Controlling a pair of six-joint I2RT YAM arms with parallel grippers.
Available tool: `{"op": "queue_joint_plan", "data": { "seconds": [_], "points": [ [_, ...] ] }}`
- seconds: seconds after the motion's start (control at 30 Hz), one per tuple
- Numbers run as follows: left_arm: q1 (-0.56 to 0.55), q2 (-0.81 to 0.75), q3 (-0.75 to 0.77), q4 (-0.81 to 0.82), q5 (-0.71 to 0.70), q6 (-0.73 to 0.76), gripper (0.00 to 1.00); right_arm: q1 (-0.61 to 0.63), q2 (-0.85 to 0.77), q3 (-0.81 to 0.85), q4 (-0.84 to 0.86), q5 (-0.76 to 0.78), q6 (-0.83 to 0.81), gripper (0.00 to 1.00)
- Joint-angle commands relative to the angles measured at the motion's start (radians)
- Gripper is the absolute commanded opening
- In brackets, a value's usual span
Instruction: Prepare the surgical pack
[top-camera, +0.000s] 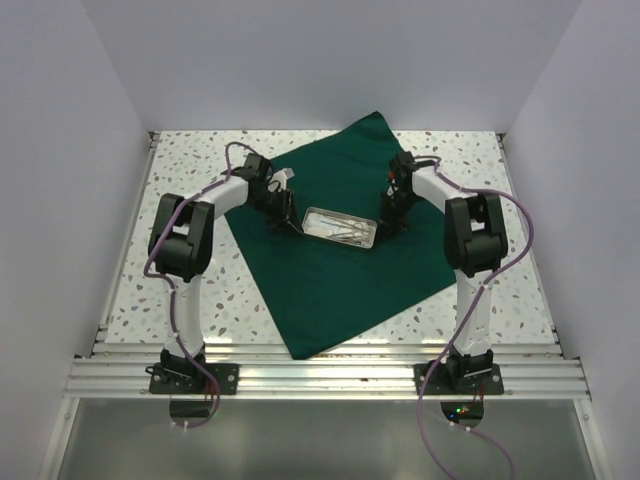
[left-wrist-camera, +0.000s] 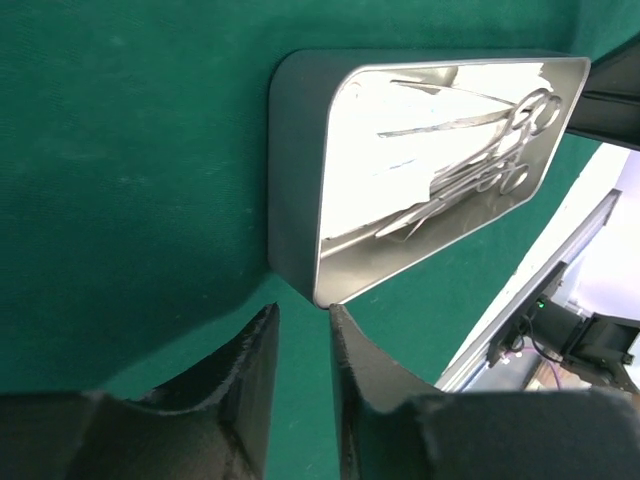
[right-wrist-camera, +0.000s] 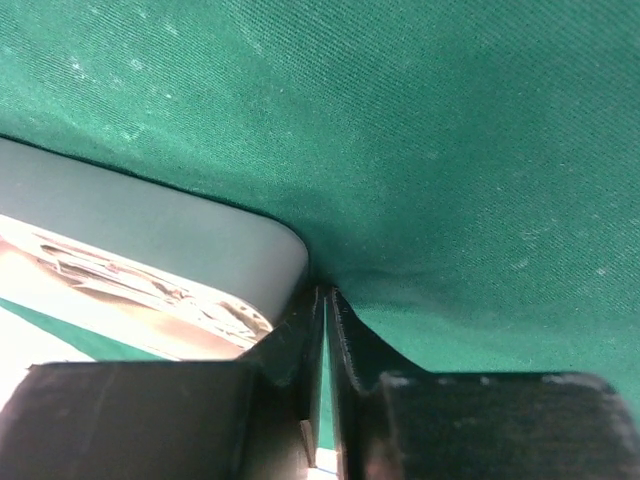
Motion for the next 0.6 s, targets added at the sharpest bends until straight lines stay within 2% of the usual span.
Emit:
{"op": "queue_joint_plan", "data": {
  "seconds": [0.0,0.13,0.23,0.33,0.43,0.53,0.57],
  "points": [
    [0.021,-0.068,0.025,-0.025,-0.036,0.026,0.32,-0.014,-0.081,0.003,-0.034,0.07,-0.037,0.17],
    [0.066,-0.107,0.02,-0.043,-0.068,0.038,0.36,-0.025,-0.151,0.02,-0.1,0.272,-0.086,0.46],
    [0.099,-0.148,-0.006,-0.036,-0.076,0.043,0.38,-0.023,-0.22,0.019,-0.129,0.332,-0.121,0.54],
    [0.119,-0.177,-0.037,-0.029,-0.036,0.038,0.4,-0.017,-0.288,0.007,-0.151,0.357,-0.143,0.57],
    [0.12,-0.212,-0.061,-0.034,-0.05,0.047,0.39,0.044,-0.342,0.013,-0.174,0.368,-0.199,0.57],
    [0.136,-0.266,-0.096,-0.037,-0.105,0.052,0.35,0.158,-0.4,0.019,-0.183,0.322,-0.258,0.58],
    [0.142,-0.292,-0.11,-0.039,-0.153,0.049,0.34,0.229,-0.421,0.013,-0.183,0.278,-0.282,0.58]
  ]
}}
